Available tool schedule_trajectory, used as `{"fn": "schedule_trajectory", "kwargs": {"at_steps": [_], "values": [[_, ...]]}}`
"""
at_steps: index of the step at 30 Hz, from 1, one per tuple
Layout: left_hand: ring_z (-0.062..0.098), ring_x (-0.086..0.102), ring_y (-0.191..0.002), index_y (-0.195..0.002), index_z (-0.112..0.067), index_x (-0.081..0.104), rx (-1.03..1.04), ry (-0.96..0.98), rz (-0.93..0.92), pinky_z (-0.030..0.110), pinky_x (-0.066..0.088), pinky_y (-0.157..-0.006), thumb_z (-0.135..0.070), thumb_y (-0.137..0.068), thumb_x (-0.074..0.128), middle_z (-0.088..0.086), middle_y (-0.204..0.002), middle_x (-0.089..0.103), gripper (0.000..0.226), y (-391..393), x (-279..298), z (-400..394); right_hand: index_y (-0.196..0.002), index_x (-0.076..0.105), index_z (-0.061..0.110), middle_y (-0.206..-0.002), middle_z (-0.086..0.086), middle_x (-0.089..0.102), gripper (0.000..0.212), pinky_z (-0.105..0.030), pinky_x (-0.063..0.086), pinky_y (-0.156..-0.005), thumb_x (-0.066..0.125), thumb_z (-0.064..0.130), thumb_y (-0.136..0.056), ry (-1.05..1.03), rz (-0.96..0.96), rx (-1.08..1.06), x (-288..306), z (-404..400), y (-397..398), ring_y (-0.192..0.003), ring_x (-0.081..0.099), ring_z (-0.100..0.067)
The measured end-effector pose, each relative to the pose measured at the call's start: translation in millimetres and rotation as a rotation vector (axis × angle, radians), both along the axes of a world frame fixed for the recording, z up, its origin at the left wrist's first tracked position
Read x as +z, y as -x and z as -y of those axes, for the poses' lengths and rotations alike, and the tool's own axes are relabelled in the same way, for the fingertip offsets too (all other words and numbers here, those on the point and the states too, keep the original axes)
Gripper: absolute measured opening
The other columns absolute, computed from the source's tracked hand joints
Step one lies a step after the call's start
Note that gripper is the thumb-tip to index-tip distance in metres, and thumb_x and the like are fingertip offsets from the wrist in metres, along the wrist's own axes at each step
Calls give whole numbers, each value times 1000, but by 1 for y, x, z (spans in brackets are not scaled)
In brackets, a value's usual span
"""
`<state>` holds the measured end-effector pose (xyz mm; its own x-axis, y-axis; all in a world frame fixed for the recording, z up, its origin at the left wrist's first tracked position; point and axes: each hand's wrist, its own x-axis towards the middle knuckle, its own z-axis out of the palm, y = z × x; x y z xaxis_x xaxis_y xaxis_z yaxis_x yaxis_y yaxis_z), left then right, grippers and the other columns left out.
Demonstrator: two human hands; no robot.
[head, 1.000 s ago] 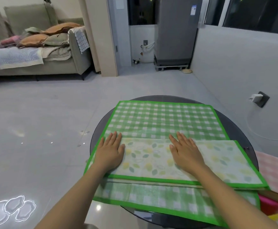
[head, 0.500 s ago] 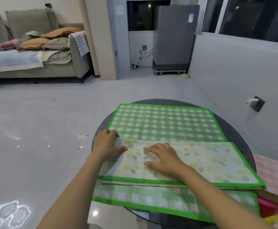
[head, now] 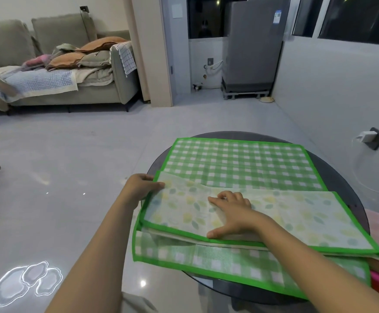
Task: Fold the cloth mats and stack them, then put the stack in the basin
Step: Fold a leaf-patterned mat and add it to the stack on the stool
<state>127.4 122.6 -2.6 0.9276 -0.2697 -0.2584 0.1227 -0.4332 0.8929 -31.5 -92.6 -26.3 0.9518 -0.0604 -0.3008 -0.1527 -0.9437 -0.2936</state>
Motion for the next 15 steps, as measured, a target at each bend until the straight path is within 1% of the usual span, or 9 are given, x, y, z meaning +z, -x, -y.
{"fn": "schedule_trajectory", "kwargs": {"at_steps": [2, 4, 6, 8, 9, 10, 11, 13, 15], "values": [[17, 64, -62, -94, 3, 69, 5, 86, -54, 22, 55, -58, -12, -73, 80, 9, -79, 70, 29, -3, 6, -1, -149, 11, 33, -153, 1, 12, 103, -40, 12, -112, 65, 68, -69, 18, -11, 3, 1, -1, 0, -139, 10, -24], [17, 67, -65, -100, 4, 68, -1, 147, -83, 26, 56, -63, -17, -73, 79, 11, -84, 72, 35, -3, 15, 1, -149, 10, 33, -153, 0, 12, 103, -40, 12, -112, 63, 69, -70, 28, -8, 6, 2, -2, 0, -139, 11, -25], [20, 67, -68, -101, 3, 67, -19, 211, -106, 28, 57, -63, -19, -76, 77, 13, -87, 71, 34, 2, 26, 7, -149, 10, 33, -153, 0, 13, 101, -40, 13, -112, 62, 69, -71, 23, 16, 18, 2, -2, 3, -139, 12, -25], [24, 67, -71, -100, 4, 66, -44, 287, -135, 32, 59, -67, -20, -80, 72, 17, -91, 69, 31, 11, 36, 18, -149, 13, 32, -153, 1, 15, 96, -39, 14, -113, 62, 65, -74, -41, 42, 13, 2, 3, 9, -139, 13, -23], [26, 66, -72, -99, 4, 65, -53, 322, -147, 33, 58, -70, -21, -81, 71, 18, -91, 68, 31, 16, 41, 24, -149, 15, 32, -152, 2, 17, 93, -38, 15, -114, 63, 62, -75, -100, 59, -6, 3, 7, 13, -139, 13, -21], [27, 65, -72, -97, 4, 64, -61, 350, -152, 32, 58, -70, -22, -81, 71, 18, -89, 67, 31, 20, 45, 31, -149, 17, 32, -151, 3, 19, 91, -36, 17, -114, 64, 60, -76, -160, 84, -28, 5, 12, 18, -139, 14, -19], [26, 64, -69, -95, 3, 64, -73, 380, -156, 31, 58, -67, -24, -80, 71, 18, -86, 66, 32, 25, 49, 38, -148, 19, 33, -150, 4, 21, 89, -35, 19, -113, 65, 59, -76, -207, 118, -49, 7, 17, 23, -138, 15, -17], [20, 63, -57, -88, 0, 64, -103, 433, -186, 25, 57, -55, -26, -79, 70, 13, -74, 65, 28, 34, 55, 54, -146, 23, 35, -146, 6, 25, 85, -33, 24, -111, 66, 57, -76, -268, 176, -92, 13, 30, 33, -136, 18, -14], [10, 51, -38, -75, -6, 60, -128, 488, -223, 17, 46, -41, -24, -84, 67, 1, -52, 55, 21, 44, 58, 72, -144, 27, 37, -143, 9, 28, 79, -31, 26, -109, 66, 55, -77, -315, 210, -133, 17, 45, 43, -134, 19, -11]]}}
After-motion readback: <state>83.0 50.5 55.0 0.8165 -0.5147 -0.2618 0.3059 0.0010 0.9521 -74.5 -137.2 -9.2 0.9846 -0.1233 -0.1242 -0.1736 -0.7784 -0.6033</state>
